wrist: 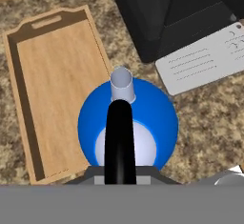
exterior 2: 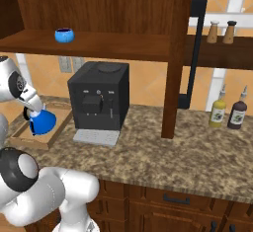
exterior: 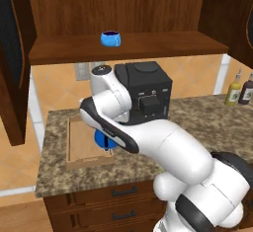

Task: Pick the kettle from the counter and place it on the tray. Then pick the mug from the cabinet and place it on the tray. Then close the cabinet doors.

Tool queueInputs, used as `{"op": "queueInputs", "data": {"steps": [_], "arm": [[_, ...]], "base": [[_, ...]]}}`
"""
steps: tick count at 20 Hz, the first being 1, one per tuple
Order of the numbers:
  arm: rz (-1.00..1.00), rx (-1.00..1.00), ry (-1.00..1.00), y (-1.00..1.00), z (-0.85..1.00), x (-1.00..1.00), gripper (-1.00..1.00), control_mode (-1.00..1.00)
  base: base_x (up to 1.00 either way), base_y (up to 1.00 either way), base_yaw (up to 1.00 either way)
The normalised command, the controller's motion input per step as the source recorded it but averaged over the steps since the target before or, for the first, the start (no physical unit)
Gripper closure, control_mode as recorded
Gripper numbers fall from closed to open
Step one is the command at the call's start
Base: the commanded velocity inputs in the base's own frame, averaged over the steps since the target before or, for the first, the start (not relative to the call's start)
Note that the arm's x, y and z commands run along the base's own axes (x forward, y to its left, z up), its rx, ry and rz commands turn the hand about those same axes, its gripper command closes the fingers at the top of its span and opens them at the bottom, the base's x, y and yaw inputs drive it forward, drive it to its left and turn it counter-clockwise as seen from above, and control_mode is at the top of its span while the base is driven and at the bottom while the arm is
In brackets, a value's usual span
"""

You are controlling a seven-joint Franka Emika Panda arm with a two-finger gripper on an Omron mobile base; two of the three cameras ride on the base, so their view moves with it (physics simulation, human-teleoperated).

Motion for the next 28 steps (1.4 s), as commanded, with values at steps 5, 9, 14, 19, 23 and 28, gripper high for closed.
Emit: {"op": "queueInputs", "data": {"steps": [5,9,14,19,23,28], "arm": [[-0.03,0.07,-0.1,0.25,-0.16,0.43,1.0,-1.0],[-0.05,0.11,-0.04,0.24,-0.12,0.47,1.0,-1.0],[-0.06,0.08,0.0,0.23,-0.09,0.52,1.0,-1.0],[-0.05,0.01,0.0,0.21,-0.24,0.46,1.0,-1.0],[-0.05,0.0,0.0,0.23,-0.22,0.45,1.0,-1.0],[-0.04,0.0,0.0,0.13,-0.17,0.4,1.0,-1.0]], "base": [[0.0,0.0,0.0],[0.0,0.0,0.0],[0.0,0.0,0.0],[0.0,0.0,0.0],[0.0,0.0,0.0],[0.0,0.0,0.0]]}}
